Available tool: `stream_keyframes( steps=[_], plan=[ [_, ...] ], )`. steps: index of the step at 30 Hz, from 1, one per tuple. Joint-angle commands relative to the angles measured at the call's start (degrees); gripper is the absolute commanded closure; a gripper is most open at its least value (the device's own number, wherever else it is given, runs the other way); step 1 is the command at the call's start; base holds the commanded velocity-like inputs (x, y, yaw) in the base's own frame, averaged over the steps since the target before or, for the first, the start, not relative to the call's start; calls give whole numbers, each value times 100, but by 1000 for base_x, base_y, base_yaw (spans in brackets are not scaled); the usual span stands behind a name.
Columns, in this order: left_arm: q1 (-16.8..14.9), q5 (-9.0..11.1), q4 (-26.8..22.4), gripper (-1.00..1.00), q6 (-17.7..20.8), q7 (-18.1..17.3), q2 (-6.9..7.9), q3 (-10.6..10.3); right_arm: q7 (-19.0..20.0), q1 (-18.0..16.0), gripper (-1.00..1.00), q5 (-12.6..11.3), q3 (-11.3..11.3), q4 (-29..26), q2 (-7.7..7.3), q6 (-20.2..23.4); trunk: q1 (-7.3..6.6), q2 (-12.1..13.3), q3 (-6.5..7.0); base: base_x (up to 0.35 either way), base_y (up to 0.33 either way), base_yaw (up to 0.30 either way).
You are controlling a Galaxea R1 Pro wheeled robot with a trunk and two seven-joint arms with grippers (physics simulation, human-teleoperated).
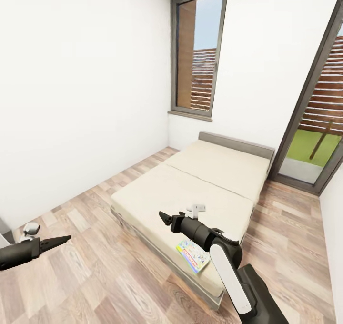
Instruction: Put all the toys in the child's room - the three board games (two on the bed and one on the table), the two jigsaw puzzles on the table, and the tennis ball on the table - inside the toy box on the table in the child's room.
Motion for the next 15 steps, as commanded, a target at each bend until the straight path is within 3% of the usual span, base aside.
stream_keyframes(
  steps=[1,8,15],
  plan=[
    [-5,-54,-6,-100,59,-48,-1,11,14,-6,-100,4,-5,-2,3,28,4,-13,-13,0,29,-279],
    [-5,-56,-6,-100,60,-48,-1,11,14,-6,-100,4,-5,-2,3,28,4,-13,-13,0,38,-279],
    [-5,-55,-6,-100,59,-48,-1,11,18,-6,-100,4,-5,-2,3,29,4,-13,-13,4,158,-279]
  ],
)
